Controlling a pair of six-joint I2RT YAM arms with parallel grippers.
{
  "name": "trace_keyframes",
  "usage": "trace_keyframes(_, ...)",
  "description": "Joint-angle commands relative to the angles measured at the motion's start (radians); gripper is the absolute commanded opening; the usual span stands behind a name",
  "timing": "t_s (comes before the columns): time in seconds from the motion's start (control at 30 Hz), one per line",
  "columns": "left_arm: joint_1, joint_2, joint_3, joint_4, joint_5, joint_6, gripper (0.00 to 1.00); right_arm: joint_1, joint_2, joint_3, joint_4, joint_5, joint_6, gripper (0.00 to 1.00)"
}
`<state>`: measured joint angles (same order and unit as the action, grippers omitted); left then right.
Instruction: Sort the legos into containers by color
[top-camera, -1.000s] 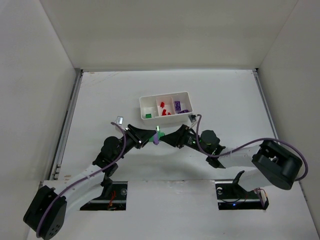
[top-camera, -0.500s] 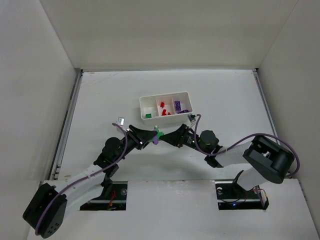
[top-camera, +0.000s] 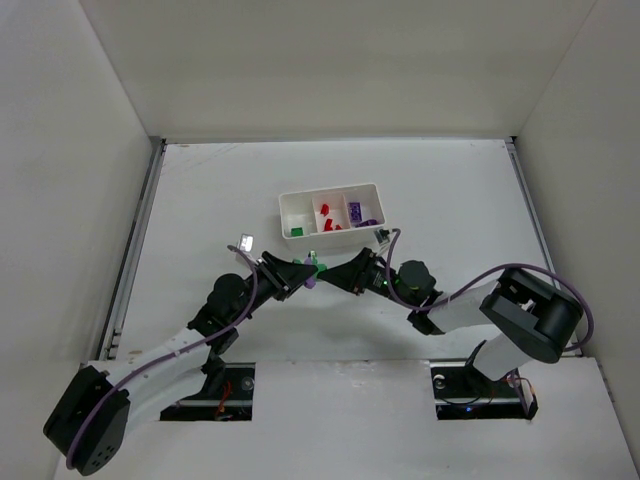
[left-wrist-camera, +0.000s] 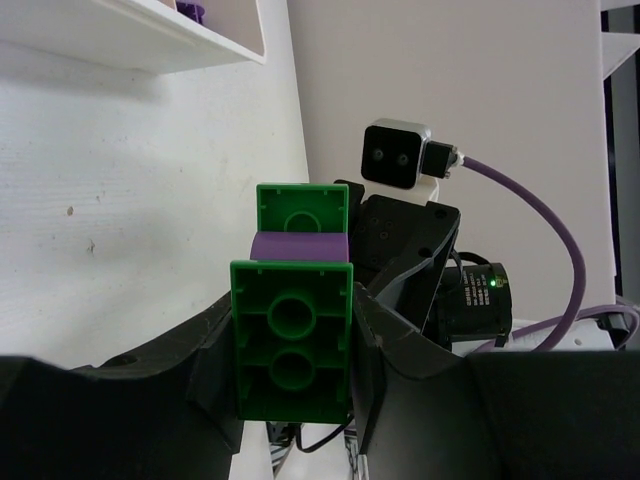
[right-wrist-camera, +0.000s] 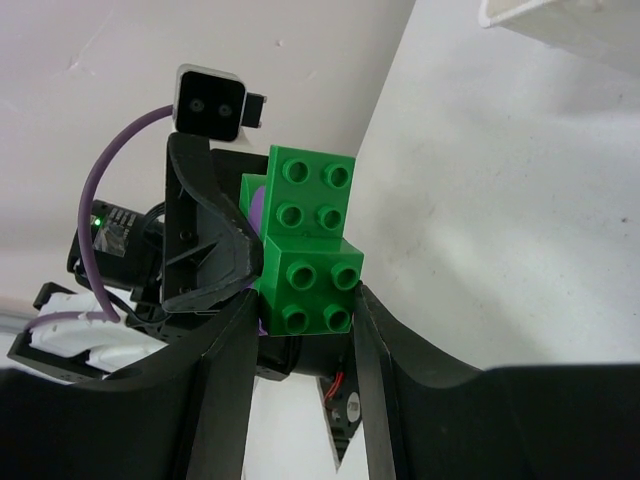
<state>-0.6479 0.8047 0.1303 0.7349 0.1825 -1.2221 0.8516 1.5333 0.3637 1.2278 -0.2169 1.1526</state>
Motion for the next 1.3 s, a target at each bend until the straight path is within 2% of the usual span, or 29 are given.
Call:
trace_keyframes(0.0, -0.008, -0.007, 0.048, 0.038, -0.011, 0.036, 0.18, 0.005, 0.008, 0.026, 0.053, 0.011, -0.010, 0.31)
trace_keyframes(0.1, 0.000, -0.038, 0.043, 0.024, -0.006, 0.041, 0.13, -0.004, -0.018, -0.003, 0.053, 0.010, -0.013, 0.31)
trace_keyframes(0.3, 0.047, -0.107, 0.025, -0.057, 0.005, 0.041, 0.12, -0.073, -0.113, -0.032, -0.020, -0.009, -0.043, 0.31)
trace_keyframes(0.67, 0.116, -0.114, 0.019, -0.086, 0.035, 0.061, 0.12, -0.070, -0.240, 0.115, -0.434, 0.088, -0.249, 0.31)
trace_keyframes(0.87, 0.123, -0.058, 0.042, -0.048, 0.051, 0.078, 0.13, -0.043, -0.219, 0.139, -0.444, 0.099, -0.255, 0.31)
trace_keyframes(1.03, 0.116, -0.038, 0.064, -0.009, 0.057, 0.079, 0.19, -0.027, -0.200, 0.152, -0.447, 0.097, -0.254, 0.31)
trace_keyframes(1.27, 0.107, 0.004, 0.083, 0.038, 0.057, 0.079, 0.20, -0.013, -0.173, 0.144, -0.433, 0.096, -0.240, 0.31)
